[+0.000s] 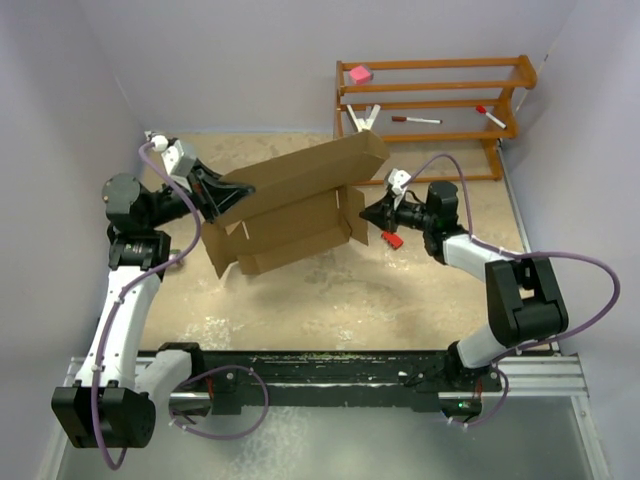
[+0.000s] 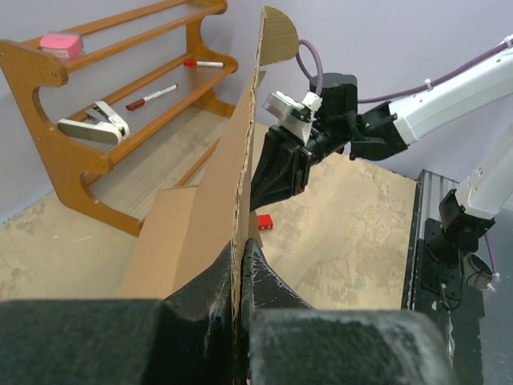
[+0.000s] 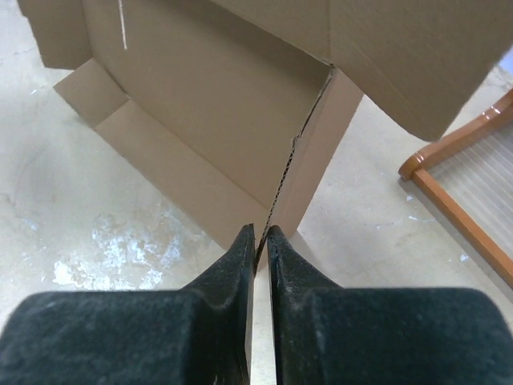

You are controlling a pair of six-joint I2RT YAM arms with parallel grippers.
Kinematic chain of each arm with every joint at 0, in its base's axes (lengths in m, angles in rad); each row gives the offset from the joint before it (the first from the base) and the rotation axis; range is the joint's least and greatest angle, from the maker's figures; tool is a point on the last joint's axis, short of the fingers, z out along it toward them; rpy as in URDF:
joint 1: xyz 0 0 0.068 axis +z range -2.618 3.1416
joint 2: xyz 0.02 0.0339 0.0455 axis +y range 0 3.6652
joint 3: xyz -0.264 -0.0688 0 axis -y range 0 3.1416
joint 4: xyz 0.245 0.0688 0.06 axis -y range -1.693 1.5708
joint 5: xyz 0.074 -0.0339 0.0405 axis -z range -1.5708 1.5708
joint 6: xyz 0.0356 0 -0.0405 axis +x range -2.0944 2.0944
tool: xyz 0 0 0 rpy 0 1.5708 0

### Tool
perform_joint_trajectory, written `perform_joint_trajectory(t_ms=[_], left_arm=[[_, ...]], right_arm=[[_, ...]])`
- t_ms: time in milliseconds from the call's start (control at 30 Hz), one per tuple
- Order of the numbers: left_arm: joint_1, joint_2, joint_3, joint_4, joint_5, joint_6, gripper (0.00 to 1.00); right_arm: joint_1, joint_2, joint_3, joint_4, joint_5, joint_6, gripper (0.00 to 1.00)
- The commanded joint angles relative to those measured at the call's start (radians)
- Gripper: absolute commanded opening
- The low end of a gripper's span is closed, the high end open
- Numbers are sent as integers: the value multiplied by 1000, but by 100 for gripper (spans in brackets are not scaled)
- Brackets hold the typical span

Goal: Fold the paper box

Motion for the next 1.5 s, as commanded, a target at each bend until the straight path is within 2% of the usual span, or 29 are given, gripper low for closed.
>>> perform_joint_trajectory(t_ms=[0,100,333,700,800,967,1000,1100,1200,1233,1333,1467], left_arm=[[-4,-9,-15,-84,17,73,4],[-4,-20,-14,-114,31,107,4],[-4,-35,-14,-136,40,132,4],[-4,-35,-10,-137,46,131,4],[-4,-36,-10,-131,54,130,4],[-6,-38,-8,-105,73,112,4],[-6,-39,-7,-102,75,109,4],[-7,-49,-4,-94,80,100,4],[-9,-60,-4,-61,93,71,4],[-10,-63,-3,-51,99,63,4],[-11,-71,-1,-28,112,45,4],[-13,-73,-3,-11,122,33,4]], right_arm=[[13,10,75,-188,-94,-113,12],[2,15,118,-264,-102,-135,16],[-58,14,147,-318,-179,-115,28],[-163,-36,252,-648,-292,-427,49],[-223,-45,262,-594,-303,-320,51],[-247,-21,232,-262,-68,18,56],[-247,-4,241,-227,-23,61,56],[-244,81,330,-226,49,119,39],[-242,158,408,-270,98,120,14],[-242,177,422,-267,116,124,10],[-236,234,479,-296,161,118,8],[-212,293,530,-340,114,102,7]])
